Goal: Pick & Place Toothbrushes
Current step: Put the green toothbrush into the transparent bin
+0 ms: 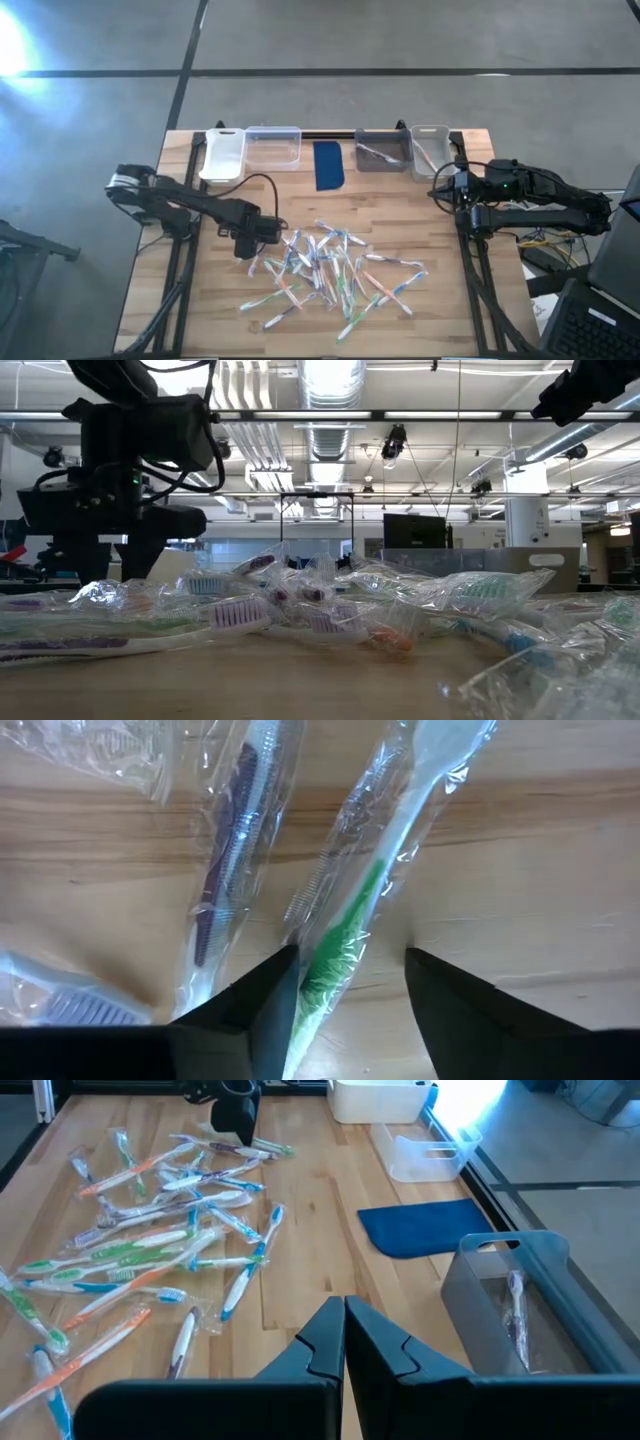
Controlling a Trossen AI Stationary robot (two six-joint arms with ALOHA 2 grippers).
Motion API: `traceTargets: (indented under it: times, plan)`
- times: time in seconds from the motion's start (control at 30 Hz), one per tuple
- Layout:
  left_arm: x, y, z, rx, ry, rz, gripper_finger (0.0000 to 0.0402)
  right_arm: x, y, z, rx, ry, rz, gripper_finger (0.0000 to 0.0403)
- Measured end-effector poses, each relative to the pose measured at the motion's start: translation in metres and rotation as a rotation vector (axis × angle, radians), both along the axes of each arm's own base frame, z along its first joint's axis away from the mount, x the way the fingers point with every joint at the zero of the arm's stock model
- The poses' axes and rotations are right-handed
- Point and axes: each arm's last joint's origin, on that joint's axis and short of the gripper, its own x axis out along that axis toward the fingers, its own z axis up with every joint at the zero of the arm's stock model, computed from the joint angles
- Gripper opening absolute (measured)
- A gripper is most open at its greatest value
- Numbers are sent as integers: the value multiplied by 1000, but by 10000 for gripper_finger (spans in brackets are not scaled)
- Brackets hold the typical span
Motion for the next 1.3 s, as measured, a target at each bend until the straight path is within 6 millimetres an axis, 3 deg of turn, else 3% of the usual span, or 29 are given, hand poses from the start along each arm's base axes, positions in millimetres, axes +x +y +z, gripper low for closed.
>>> traceTargets:
  times: [0.5, 0.63, 0.8, 1.0, 1.17, 1.3]
  plan:
    - [-2, 0, 1, 2, 10, 31, 32, 0, 0, 0, 0, 0, 1, 8]
    - [-5, 1, 4, 26, 20, 33, 16, 0, 0, 0, 0, 0, 0, 8]
    - [-19, 4, 12, 103, 65, 43, 24, 0, 0, 0, 0, 0, 0, 8]
    - [-31, 4, 43, 115, 69, 94, 22, 0, 0, 0, 0, 0, 0, 8]
    - [-20, -1, 86, 72, -174, 199, 21, 0, 0, 0, 0, 0, 0, 8]
    - [1, -1, 128, 50, -531, 360, 23, 0, 0, 0, 0, 0, 0, 8]
